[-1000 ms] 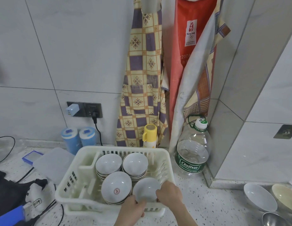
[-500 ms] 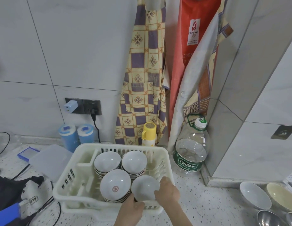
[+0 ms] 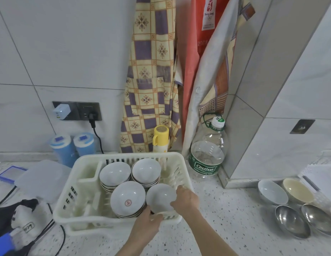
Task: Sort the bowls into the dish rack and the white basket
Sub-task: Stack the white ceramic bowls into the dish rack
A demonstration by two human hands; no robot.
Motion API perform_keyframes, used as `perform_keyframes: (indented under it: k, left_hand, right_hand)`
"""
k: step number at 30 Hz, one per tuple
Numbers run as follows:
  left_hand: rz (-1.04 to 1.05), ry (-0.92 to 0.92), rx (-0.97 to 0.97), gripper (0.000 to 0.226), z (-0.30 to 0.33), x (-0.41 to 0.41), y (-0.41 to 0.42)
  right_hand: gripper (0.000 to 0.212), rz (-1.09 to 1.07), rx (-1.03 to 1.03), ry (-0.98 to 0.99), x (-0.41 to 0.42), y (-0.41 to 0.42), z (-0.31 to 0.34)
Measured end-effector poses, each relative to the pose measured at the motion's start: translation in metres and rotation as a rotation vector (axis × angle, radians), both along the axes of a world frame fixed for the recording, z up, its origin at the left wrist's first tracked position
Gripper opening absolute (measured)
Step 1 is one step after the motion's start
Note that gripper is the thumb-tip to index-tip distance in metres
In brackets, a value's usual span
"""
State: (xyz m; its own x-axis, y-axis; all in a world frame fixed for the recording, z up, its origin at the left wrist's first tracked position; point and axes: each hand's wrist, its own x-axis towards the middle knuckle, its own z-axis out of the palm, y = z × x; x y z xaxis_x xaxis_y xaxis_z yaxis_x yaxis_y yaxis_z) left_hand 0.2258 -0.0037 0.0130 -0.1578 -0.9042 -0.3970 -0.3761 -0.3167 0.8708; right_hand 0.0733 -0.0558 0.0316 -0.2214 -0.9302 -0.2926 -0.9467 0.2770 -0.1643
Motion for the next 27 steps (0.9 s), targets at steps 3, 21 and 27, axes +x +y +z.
perform_keyframes:
  k: [3, 21, 27]
  left_hand:
    - [-0.035, -0.013, -0.017, 0.048, 0.001, 0.002, 0.0]
    - [0.004, 0.062, -0.023, 0.027, 0.008, 0.011, 0.015]
    - [0.136, 0.068, -0.183, 0.017, 0.014, 0.0, 0.023]
  right_hand:
    - [0.045, -0.006, 0.003, 0.008, 0.0, -0.001, -0.002]
    - [0.031, -0.058, -0.089, 0.068, 0.008, 0.009, -0.004]
    - [0.03, -0.12, -0.286, -0.146, 0.007, 0.021, -0.008]
